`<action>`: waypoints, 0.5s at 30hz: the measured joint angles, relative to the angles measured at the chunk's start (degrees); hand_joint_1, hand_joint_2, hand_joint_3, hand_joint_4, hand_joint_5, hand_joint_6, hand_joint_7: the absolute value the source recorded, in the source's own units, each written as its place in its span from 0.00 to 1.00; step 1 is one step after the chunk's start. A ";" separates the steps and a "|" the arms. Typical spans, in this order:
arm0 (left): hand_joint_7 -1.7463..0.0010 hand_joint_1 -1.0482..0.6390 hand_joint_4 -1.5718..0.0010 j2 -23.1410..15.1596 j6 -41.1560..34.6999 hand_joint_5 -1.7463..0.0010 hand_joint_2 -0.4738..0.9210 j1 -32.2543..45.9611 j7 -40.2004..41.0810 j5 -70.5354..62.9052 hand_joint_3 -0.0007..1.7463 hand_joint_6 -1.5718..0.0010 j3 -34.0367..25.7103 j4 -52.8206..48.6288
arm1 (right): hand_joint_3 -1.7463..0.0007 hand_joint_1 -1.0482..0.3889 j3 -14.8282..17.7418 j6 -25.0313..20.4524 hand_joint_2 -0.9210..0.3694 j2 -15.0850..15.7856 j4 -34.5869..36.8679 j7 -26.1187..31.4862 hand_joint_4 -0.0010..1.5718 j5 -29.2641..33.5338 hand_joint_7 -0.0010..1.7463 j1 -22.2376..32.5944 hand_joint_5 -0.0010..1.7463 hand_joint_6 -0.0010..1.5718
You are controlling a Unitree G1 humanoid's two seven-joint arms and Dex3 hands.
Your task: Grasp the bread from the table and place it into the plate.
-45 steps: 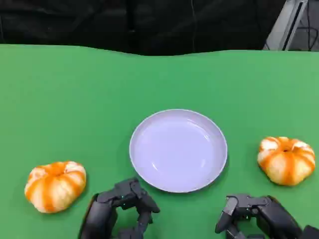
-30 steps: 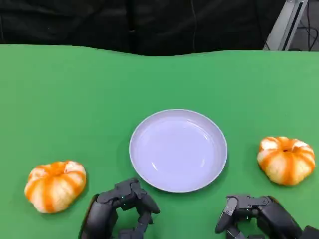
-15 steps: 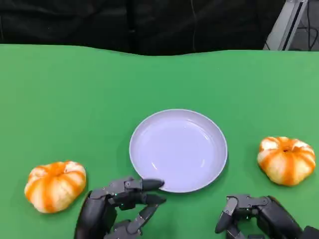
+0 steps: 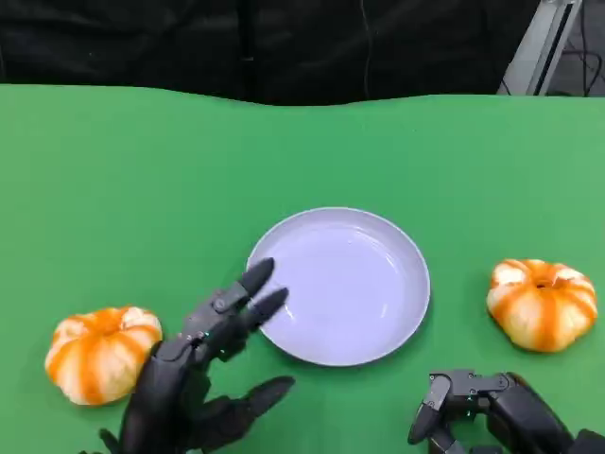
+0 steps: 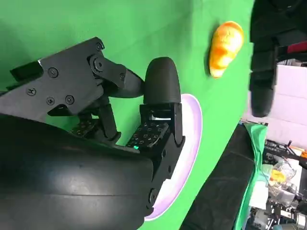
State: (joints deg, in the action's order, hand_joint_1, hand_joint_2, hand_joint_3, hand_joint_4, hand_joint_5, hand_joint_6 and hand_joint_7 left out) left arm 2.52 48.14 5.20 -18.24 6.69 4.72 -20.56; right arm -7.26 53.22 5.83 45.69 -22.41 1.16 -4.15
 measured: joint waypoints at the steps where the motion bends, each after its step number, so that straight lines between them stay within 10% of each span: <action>1: 1.00 0.20 0.82 -0.69 -0.46 1.00 1.00 0.28 0.69 -1.59 0.19 0.83 -0.60 1.40 | 0.50 0.64 0.00 0.00 0.20 0.00 0.00 0.00 0.53 0.01 0.63 0.00 0.83 0.56; 15: 0.99 0.10 0.82 -10.16 -11.90 0.99 1.00 3.13 14.12 -25.70 0.20 0.79 -9.97 18.33 | 0.50 0.64 0.02 0.03 0.20 0.03 -0.03 -0.41 0.53 -0.11 0.62 -0.02 0.84 0.56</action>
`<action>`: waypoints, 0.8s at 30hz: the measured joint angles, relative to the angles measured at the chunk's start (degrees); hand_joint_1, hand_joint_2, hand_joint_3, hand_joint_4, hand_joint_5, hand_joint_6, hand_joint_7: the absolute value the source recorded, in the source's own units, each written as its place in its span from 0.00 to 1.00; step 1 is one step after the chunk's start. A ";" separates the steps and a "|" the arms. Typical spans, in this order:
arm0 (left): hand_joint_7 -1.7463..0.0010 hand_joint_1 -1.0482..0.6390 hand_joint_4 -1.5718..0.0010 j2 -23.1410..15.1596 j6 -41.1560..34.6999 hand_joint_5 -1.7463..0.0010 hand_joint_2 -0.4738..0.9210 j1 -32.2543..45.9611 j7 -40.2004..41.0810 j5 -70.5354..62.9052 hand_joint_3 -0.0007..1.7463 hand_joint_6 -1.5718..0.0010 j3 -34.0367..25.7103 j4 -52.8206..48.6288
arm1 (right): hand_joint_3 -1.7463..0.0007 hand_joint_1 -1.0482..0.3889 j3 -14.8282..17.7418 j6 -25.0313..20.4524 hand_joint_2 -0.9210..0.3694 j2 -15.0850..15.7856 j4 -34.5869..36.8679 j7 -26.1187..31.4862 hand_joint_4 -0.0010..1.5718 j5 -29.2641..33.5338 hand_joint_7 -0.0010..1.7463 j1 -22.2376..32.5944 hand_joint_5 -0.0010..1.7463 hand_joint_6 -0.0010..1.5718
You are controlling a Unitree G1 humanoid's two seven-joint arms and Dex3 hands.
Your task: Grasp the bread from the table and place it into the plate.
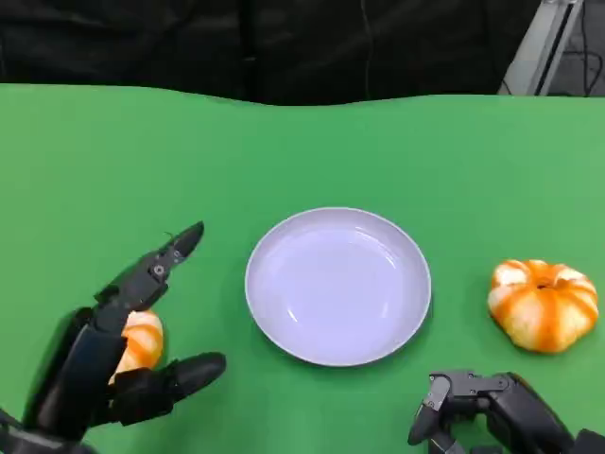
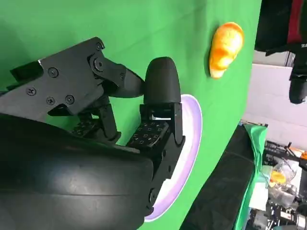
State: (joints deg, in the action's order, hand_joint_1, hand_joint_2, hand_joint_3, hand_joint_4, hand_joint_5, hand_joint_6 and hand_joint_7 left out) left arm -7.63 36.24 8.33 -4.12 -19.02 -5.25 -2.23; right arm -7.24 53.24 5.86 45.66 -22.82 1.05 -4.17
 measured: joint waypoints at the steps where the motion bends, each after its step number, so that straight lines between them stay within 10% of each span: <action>1: 0.99 0.09 0.80 -0.37 -2.10 0.98 1.00 0.60 0.38 -1.49 0.21 0.79 -0.11 1.30 | 0.50 0.63 0.01 0.00 0.20 -0.01 0.00 -0.01 0.52 -0.01 0.62 0.00 0.84 0.56; 14: 0.98 0.06 0.68 -7.30 -26.99 0.96 1.00 2.23 4.65 -21.77 0.22 0.72 1.43 6.46 | 0.50 0.63 0.02 0.09 0.20 0.00 0.02 0.00 0.52 0.01 0.62 0.01 0.84 0.56; 24: 0.99 0.07 0.64 -11.17 -26.91 0.98 1.00 -3.14 10.16 -21.26 0.23 0.69 5.61 -7.87 | 0.51 0.63 0.02 0.12 0.20 0.00 -0.37 0.12 0.52 0.06 0.63 0.08 0.84 0.55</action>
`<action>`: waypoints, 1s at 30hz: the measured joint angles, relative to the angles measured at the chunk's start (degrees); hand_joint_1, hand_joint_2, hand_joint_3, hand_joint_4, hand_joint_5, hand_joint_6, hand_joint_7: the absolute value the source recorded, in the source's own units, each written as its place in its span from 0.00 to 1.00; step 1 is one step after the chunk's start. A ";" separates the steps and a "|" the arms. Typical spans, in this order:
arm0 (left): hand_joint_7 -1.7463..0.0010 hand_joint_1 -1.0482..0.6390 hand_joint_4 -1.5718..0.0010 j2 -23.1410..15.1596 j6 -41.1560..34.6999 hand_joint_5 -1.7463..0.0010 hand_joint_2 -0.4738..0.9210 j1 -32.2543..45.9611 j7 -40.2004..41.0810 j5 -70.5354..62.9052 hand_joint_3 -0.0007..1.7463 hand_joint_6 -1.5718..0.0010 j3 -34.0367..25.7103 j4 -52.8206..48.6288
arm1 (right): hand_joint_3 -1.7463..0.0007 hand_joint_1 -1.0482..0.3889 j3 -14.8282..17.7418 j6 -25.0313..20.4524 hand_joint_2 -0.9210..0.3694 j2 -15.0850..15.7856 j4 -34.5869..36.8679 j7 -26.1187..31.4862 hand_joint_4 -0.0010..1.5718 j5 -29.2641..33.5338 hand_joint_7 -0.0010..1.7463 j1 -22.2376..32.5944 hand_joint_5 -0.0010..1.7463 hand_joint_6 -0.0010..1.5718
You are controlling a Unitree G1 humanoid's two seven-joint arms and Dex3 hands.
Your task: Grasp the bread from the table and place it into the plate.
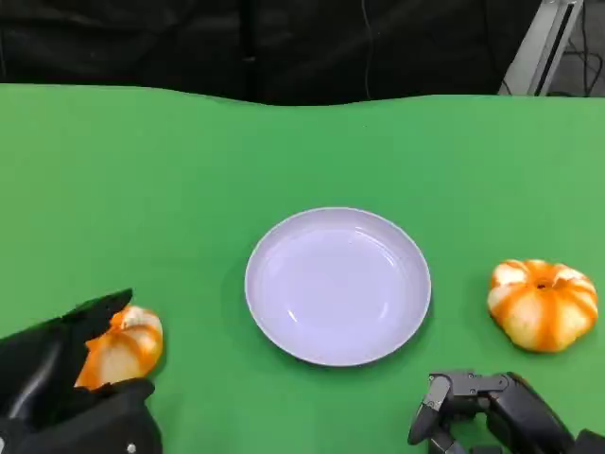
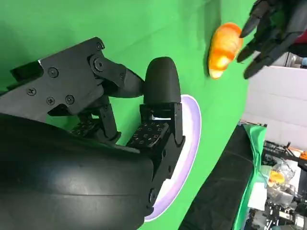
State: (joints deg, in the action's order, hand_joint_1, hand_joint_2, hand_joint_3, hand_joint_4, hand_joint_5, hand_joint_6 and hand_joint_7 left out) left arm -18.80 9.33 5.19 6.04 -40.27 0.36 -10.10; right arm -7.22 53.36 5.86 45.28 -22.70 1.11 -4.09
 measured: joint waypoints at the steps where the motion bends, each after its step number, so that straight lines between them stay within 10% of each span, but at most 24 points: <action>1: 0.99 0.07 0.65 -0.36 0.01 0.98 1.00 -0.31 0.15 0.11 0.23 0.69 0.30 -0.82 | 0.51 0.63 0.02 0.00 0.20 0.02 -0.03 0.07 0.52 0.02 0.63 0.02 0.84 0.55; 18: 1.00 0.06 0.61 -3.23 0.54 0.99 1.00 -13.35 4.06 2.72 0.21 0.69 7.91 -21.75 | 0.52 0.63 -0.01 -0.05 0.19 -0.02 -1.06 0.05 0.52 -0.06 0.63 0.22 0.83 0.55; 22: 0.99 0.49 0.52 -3.34 1.63 0.98 0.93 -14.21 5.20 4.50 0.04 0.66 8.62 -23.79 | 0.52 0.64 -0.01 -0.07 0.19 -0.02 -1.10 0.02 0.52 -0.08 0.63 0.22 0.83 0.55; 30: 0.99 0.59 0.49 -3.45 5.26 0.99 0.93 -14.24 6.71 8.19 0.01 0.63 8.68 -25.92 | 0.51 0.63 -0.01 -0.11 0.20 -0.02 -1.18 0.05 0.52 -0.05 0.63 0.23 0.84 0.56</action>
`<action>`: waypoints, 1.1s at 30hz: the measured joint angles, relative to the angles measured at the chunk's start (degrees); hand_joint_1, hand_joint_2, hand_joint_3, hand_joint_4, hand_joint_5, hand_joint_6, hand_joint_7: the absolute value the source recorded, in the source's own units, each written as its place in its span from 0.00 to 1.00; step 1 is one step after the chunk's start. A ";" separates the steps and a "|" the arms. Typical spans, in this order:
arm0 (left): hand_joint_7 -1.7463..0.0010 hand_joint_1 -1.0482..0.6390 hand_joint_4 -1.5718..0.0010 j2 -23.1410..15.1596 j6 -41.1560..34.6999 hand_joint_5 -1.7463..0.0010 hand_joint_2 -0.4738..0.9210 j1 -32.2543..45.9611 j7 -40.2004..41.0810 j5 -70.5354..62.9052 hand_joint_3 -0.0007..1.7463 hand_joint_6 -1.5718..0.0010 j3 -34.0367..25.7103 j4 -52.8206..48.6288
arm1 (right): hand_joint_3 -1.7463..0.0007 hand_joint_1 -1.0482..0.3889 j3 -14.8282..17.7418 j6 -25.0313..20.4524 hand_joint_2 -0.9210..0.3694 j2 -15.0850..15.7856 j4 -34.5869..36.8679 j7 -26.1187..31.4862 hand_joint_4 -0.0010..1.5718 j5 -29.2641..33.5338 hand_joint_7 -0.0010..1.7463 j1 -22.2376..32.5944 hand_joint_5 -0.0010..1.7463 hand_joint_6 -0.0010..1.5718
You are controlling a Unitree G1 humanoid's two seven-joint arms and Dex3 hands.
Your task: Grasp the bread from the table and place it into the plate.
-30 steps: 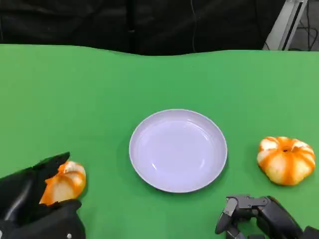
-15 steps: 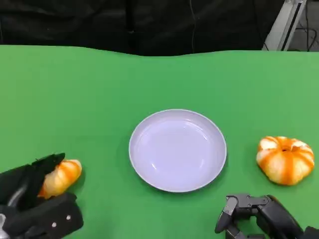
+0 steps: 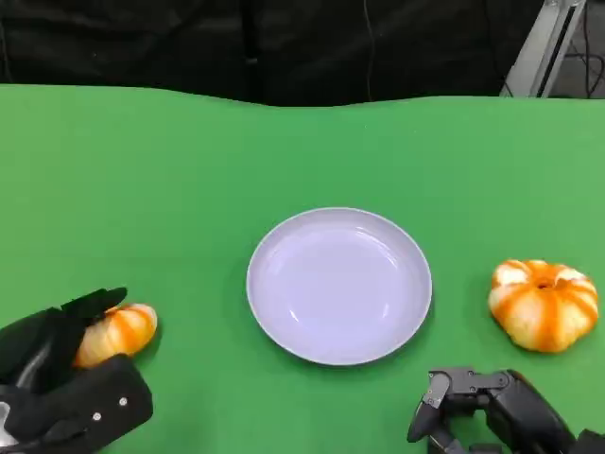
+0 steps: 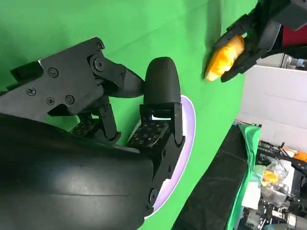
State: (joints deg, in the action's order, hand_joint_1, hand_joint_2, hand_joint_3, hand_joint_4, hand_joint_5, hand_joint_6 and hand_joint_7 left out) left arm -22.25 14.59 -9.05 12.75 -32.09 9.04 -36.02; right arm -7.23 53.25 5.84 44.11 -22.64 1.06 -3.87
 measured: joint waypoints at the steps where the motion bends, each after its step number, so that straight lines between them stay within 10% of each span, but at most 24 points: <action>1: 0.99 0.60 0.48 -0.10 -0.11 0.99 0.93 0.01 -0.05 0.11 0.01 0.62 0.14 0.12 | 0.51 0.63 0.00 0.00 0.20 0.00 -0.01 0.01 0.52 0.00 0.63 0.00 0.84 0.56; 14: 0.95 0.55 0.39 -0.79 -0.85 0.96 0.93 -0.14 0.59 0.56 0.00 0.46 1.57 0.17 | 0.50 0.64 0.00 -0.07 0.21 0.00 -0.04 0.09 0.53 0.01 0.63 0.00 0.84 0.56; 15: 0.92 0.52 0.42 -0.73 -1.31 0.84 0.93 -0.20 1.49 0.13 0.00 0.43 1.90 0.14 | 0.50 0.64 0.00 -0.07 0.21 0.00 -0.04 0.11 0.53 0.01 0.63 0.00 0.83 0.56; 17: 0.41 0.47 0.62 -0.12 -2.35 0.25 0.94 -0.20 3.84 -0.51 0.00 0.58 2.06 0.27 | 0.50 0.63 0.00 -0.07 0.20 0.00 -0.04 0.14 0.53 0.01 0.62 0.00 0.84 0.55; 19: 0.12 0.47 0.62 0.66 -3.35 0.07 0.95 -0.17 6.13 -0.84 0.00 0.67 1.98 0.84 | 0.50 0.63 0.00 -0.13 0.20 0.00 -0.04 0.13 0.53 0.01 0.62 0.00 0.84 0.55; 33: 0.00 0.56 0.58 3.29 -1.56 0.00 0.94 1.41 13.82 0.40 0.00 0.69 1.30 1.20 | 0.50 0.63 -0.01 -0.42 0.20 0.00 -0.40 0.19 0.53 0.03 0.63 0.01 0.83 0.56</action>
State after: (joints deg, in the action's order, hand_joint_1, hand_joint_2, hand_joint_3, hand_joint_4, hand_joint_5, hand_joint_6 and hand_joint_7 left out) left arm -18.96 13.03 -7.64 26.57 -31.68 10.34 -34.82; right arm -7.24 52.83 5.84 43.71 -22.46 1.09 -3.85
